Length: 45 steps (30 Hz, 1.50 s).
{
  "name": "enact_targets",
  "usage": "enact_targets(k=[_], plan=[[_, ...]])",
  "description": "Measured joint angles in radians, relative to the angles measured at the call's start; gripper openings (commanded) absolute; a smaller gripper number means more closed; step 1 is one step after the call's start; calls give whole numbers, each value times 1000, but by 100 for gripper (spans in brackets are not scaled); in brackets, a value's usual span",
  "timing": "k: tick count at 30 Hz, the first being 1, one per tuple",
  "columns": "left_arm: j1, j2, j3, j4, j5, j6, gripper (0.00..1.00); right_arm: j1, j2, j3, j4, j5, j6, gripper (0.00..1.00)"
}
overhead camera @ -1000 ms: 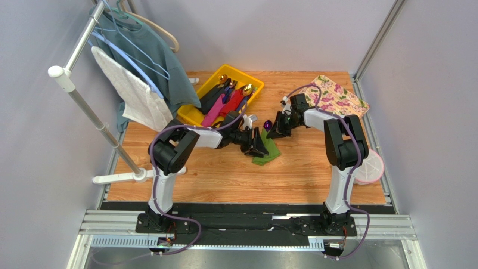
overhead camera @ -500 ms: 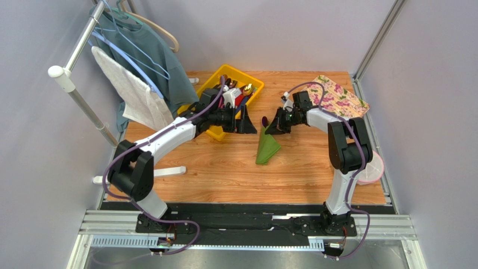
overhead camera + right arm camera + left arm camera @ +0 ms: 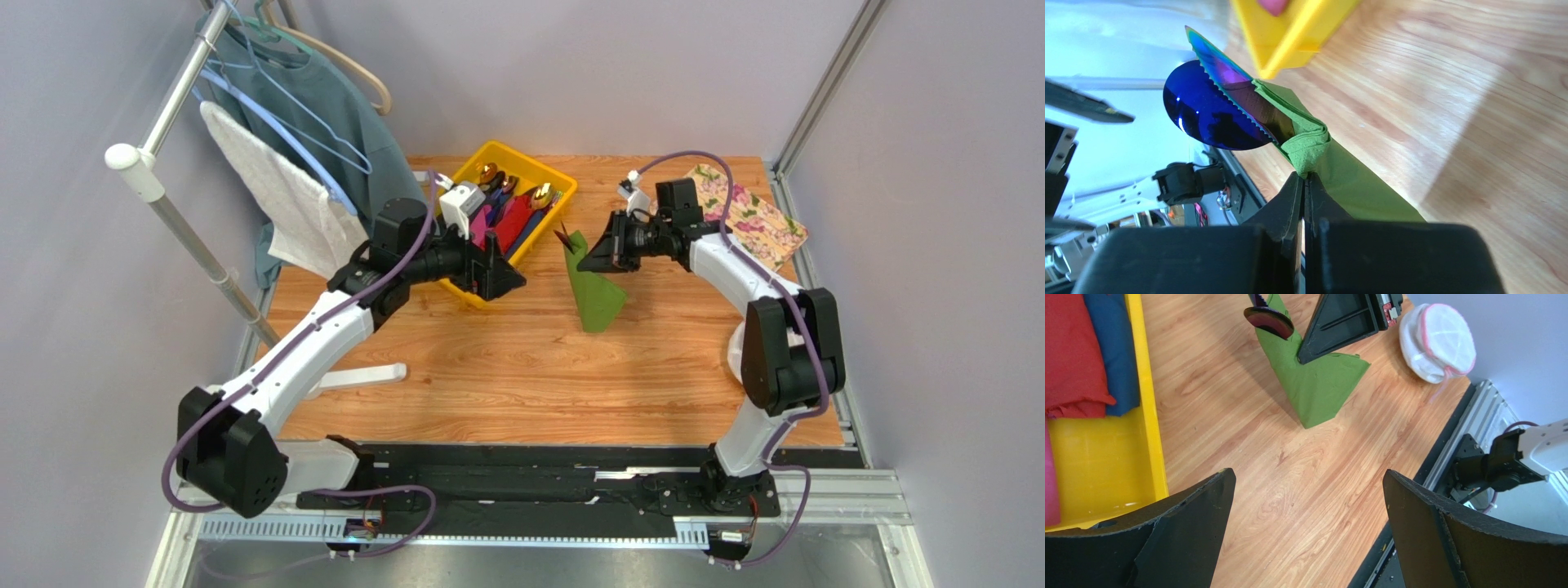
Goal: Place the utensils on the paper napkin and roll it up
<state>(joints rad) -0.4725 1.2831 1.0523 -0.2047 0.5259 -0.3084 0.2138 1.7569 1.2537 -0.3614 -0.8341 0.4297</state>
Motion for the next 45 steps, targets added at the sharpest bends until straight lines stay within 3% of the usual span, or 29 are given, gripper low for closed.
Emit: enact_targets(k=[4, 12, 26, 41, 45], plan=[[25, -50, -33, 39, 52, -3, 90, 10, -71, 10, -12, -36, -13, 0], [51, -180, -253, 281, 179, -11, 92, 65, -194, 108, -80, -109, -47, 0], [44, -157, -236, 642, 369, -128, 84, 207, -365, 236, -162, -163, -116, 0], [-43, -121, -189, 750, 401, -237, 80, 296, -404, 262, -220, -158, -166, 0], [-63, -116, -183, 760, 404, -250, 70, 314, -412, 266, -228, -154, -174, 0]])
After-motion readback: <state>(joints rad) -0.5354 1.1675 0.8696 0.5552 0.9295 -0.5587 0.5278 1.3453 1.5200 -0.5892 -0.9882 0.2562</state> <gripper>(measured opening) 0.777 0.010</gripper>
